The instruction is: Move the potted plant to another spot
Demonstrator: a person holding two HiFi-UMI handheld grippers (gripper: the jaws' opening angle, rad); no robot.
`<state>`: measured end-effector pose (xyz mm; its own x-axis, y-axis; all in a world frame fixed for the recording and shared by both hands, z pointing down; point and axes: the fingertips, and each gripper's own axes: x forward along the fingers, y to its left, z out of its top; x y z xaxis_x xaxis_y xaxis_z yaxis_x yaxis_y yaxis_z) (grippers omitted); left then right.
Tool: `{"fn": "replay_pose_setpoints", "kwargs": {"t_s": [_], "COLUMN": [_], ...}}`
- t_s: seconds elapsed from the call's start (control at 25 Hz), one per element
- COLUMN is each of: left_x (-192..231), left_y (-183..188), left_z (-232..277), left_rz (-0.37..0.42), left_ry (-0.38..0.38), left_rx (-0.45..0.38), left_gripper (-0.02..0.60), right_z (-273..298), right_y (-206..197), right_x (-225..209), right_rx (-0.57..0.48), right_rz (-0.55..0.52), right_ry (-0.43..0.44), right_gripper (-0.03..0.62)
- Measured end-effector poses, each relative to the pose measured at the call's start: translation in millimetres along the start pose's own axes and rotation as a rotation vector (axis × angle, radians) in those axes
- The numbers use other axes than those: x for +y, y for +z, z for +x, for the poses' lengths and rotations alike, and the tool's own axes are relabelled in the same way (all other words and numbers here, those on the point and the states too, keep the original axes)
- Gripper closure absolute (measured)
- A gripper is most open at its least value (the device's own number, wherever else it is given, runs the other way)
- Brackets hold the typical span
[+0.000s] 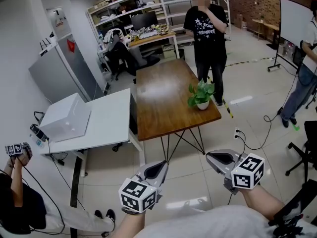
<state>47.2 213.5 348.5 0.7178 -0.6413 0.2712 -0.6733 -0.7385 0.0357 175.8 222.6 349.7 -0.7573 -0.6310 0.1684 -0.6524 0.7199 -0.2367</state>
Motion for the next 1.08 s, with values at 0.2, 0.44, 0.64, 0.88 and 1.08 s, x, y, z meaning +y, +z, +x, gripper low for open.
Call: {"fn": "replay_pose_setpoints", "kwargs": {"t_s": [0.2, 0.44, 0.64, 0.88, 1.08], "left_x": [-8.9, -8.5, -5.3, -1.9, -6.2], "left_y": [1.2, -0.4, -6.8, -8.5, -9.5], "left_z": [0.6, -2.2, -6.1, -7.7, -15.4], "left_rz": [-0.004, -0.006, -0.015, -0.018, -0.027], "left_ry": [0.0, 0.005, 0.008, 0.008, 0.01], "left_rx": [0.005, 0.007, 0.007, 0.003, 0.004], "left_gripper": [0.584, 0.584, 0.584, 0.584, 0.584], "right_z": [0.7, 5.2, 13.0, 22.7, 21.9], "right_y": [-4.4, -7.8, -13.1, -21.2, -23.6], "right_x": [-2.3, -2.7, 2.6, 6.2, 17.5], "right_rx": [0.025, 0.035, 0.045, 0.071, 0.08], "right_rz": [-0.015, -0.015, -0.017, -0.052, -0.051], "right_ry": [0.005, 0.008, 0.016, 0.005, 0.019], "right_gripper": [0.591, 0.591, 0.591, 0.591, 0.591]}}
